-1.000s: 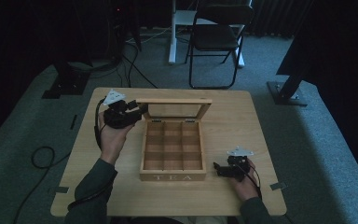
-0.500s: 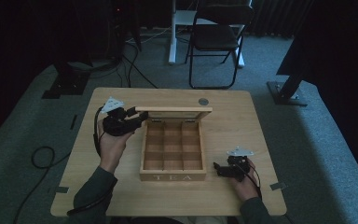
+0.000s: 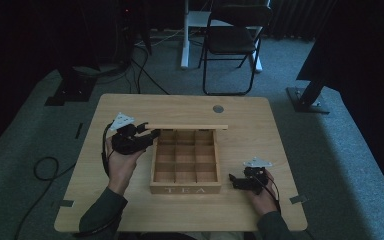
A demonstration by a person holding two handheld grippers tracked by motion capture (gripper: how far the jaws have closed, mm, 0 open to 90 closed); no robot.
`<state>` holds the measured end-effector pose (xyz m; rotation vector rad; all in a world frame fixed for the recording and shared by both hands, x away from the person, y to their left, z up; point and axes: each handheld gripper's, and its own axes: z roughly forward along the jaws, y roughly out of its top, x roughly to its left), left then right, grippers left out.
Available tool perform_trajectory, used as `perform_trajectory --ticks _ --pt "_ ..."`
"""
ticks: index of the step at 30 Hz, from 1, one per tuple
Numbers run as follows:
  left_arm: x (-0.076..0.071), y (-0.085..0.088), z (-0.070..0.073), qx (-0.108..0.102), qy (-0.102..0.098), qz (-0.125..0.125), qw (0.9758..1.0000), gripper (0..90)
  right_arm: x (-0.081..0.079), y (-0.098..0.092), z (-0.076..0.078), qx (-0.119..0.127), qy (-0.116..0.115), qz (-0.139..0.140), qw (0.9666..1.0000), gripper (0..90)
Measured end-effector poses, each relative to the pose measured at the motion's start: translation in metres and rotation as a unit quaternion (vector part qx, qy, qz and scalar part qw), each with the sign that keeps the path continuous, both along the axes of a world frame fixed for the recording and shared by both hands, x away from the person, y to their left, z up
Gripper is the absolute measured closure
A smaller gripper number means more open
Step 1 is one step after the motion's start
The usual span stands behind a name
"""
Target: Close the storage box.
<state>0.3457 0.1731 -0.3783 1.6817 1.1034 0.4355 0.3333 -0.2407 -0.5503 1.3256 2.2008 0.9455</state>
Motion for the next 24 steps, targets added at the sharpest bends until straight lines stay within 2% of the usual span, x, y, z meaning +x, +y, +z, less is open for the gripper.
perform_trajectory --ticks 7,24 --pt "-0.009 -0.004 -0.003 0.014 -0.006 0.004 0.9999 42.4 0.0 0.0 0.0 0.001 0.001 0.0 1.0 12.2" --pt "-0.021 -0.005 -0.015 0.013 0.009 0.002 0.9999 39.6 0.0 0.0 0.0 0.0 0.0 0.001 1.0 12.2"
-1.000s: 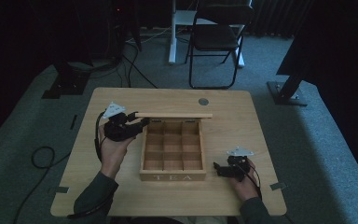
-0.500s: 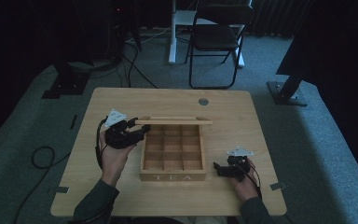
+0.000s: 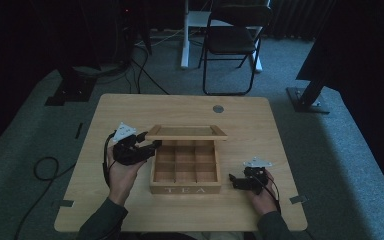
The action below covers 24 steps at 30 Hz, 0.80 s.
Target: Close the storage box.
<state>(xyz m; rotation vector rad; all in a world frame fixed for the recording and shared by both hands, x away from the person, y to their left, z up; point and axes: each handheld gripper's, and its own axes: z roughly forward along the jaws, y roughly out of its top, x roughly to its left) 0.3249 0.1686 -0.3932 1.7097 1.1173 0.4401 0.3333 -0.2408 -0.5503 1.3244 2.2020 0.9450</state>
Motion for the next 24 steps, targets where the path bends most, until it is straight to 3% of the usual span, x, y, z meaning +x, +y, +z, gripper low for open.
perform_trajectory --ticks 10,24 --pt "-0.004 -0.001 -0.006 -0.005 0.008 0.002 1.0 38.2 0.0 0.0 0.0 0.0 0.0 0.0 1.0 12.2" --pt "-0.014 -0.003 -0.014 0.006 0.009 0.004 0.9999 37.9 0.0 0.0 0.0 0.001 -0.001 0.0 1.0 12.2"
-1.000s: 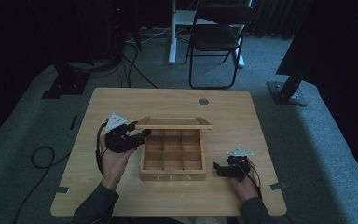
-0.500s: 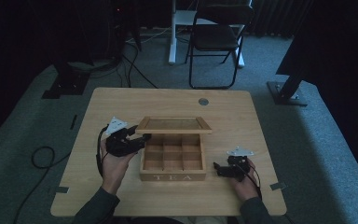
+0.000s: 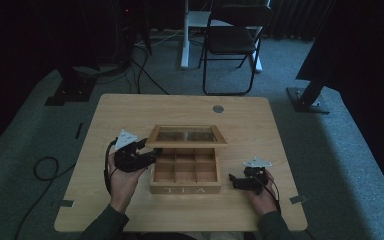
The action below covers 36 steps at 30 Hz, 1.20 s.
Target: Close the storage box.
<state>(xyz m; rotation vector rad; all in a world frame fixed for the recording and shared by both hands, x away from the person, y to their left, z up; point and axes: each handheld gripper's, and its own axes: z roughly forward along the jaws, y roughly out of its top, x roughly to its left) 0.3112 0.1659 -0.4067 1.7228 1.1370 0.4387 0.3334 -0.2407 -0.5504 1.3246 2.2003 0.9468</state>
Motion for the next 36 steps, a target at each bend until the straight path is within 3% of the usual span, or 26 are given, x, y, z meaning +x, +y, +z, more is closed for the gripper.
perform_trajectory --ticks 18,26,36 --pt "-0.014 0.001 -0.02 0.005 0.001 -0.018 0.9998 33.8 0.0 0.0 0.0 0.0 0.0 0.0 1.0 12.2" --pt "-0.02 0.002 -0.031 -0.003 0.014 -0.031 0.9994 32.6 0.0 0.0 0.0 0.0 0.0 0.0 1.0 12.2" --pt "-0.027 -0.007 -0.043 0.013 0.01 -0.036 0.9992 32.2 0.0 0.0 0.0 0.0 0.001 0.0 1.0 12.2"
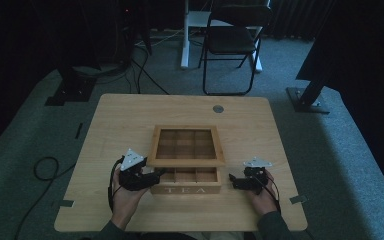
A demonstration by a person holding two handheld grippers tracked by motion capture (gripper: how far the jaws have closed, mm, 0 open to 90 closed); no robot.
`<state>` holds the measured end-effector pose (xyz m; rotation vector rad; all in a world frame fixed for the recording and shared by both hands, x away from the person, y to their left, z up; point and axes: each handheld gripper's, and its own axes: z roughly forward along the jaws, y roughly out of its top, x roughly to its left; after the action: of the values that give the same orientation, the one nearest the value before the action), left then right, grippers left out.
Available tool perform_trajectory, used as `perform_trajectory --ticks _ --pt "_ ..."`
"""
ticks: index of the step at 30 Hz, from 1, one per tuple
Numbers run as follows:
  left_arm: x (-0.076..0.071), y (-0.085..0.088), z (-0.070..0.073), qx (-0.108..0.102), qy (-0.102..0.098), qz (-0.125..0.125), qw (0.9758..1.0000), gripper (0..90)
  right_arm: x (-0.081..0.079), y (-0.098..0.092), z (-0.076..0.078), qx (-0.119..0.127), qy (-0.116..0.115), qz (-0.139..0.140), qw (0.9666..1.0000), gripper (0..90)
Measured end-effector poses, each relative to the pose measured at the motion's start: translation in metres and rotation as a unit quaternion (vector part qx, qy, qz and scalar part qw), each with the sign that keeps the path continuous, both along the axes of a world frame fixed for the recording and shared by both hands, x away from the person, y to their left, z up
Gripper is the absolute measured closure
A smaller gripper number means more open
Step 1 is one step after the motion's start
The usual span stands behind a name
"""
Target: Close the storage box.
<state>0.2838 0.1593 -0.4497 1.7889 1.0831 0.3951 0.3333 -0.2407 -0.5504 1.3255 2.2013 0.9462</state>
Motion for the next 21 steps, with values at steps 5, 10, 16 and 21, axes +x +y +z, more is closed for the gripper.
perform_trajectory --ticks 5,10,16,21 --pt "-0.004 -0.001 -0.009 -0.002 0.002 0.005 1.0 32.2 0.0 0.0 0.0 0.0 0.0 0.0 1.0 12.2" --pt "-0.008 -0.002 -0.019 0.004 0.003 0.01 0.9999 32.2 0.0 0.0 0.0 0.0 0.0 0.0 1.0 12.2" --pt "-0.011 -0.003 -0.025 0.006 0.006 0.015 0.9998 32.0 0.0 0.0 0.0 0.0 0.0 0.0 1.0 12.2" --pt "-0.014 -0.004 -0.032 0.012 0.01 0.021 0.9997 31.0 0.0 0.0 0.0 0.0 0.0 0.0 1.0 12.2"
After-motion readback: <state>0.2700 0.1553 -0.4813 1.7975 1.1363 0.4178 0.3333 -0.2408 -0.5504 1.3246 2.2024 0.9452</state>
